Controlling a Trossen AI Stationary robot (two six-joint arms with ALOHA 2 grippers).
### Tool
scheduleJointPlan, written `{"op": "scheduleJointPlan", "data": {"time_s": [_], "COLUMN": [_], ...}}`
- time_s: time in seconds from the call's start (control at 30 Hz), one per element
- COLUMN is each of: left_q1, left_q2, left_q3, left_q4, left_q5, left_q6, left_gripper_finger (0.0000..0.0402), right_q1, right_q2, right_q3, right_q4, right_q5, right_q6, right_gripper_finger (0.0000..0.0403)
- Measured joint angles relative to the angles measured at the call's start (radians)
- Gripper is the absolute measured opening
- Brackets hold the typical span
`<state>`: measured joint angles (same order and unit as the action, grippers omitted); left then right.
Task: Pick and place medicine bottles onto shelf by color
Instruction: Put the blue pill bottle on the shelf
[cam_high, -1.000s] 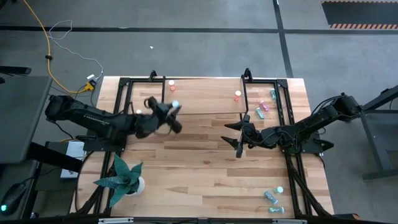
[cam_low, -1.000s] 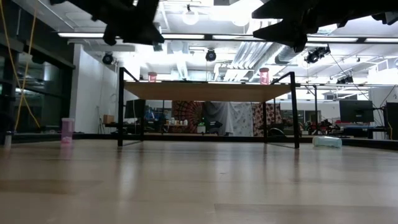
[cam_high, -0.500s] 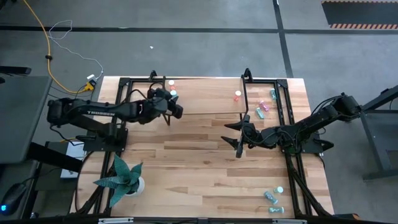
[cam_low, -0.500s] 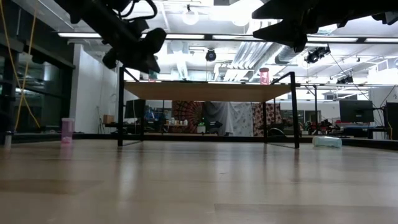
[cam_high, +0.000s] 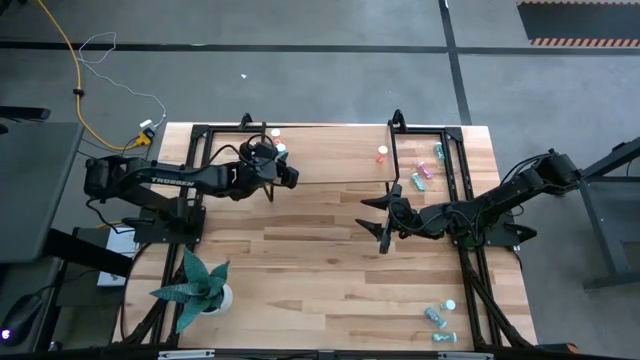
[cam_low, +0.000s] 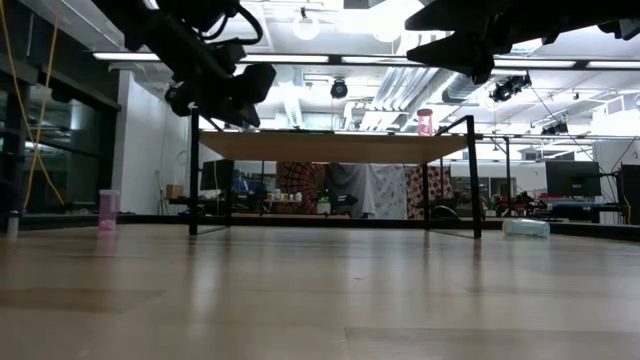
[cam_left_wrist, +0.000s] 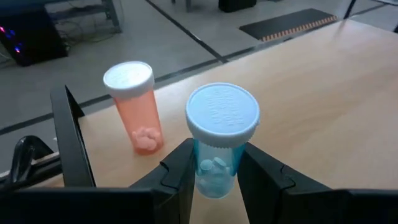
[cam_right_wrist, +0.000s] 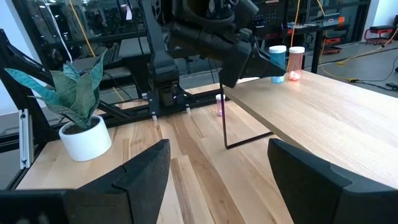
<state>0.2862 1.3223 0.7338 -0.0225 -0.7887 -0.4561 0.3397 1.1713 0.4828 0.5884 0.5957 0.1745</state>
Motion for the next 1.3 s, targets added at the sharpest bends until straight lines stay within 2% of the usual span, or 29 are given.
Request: {"op": "scheduleJointPlan", "data": {"time_s": [0.17, 0.63, 1.0, 1.3], "left_q1": [0.002, 0.001, 0.001, 0.001], "left_q2": [0.012, 0.012, 0.012, 0.012], "left_q3": [-0.001, -0.002, -0.002, -0.002], "left_q4": [0.048, 0.033, 0.034, 0.034], "left_q5": [-0.009, 0.007, 0.022, 0.023], "left_q6": [0.014, 0.099, 0.095, 0.093], "left_gripper_finger": [0.0094, 0.0096, 0.0137, 0.0153], "right_q1": [0.0, 0.0, 0.0, 0.0], "right_q2": [0.0, 0.0, 0.0, 0.0], "right_q3": [0.0, 0.0, 0.0, 0.0], "right_q4": [0.0, -0.001, -0.001, -0.001], "right_q5": [0.0, 0.0, 0.0, 0.0], "right_q6": [0.0, 0.0, 0.0, 0.0], "right_gripper_finger": [0.0262, 0.0262, 0.0262, 0.0262]}}
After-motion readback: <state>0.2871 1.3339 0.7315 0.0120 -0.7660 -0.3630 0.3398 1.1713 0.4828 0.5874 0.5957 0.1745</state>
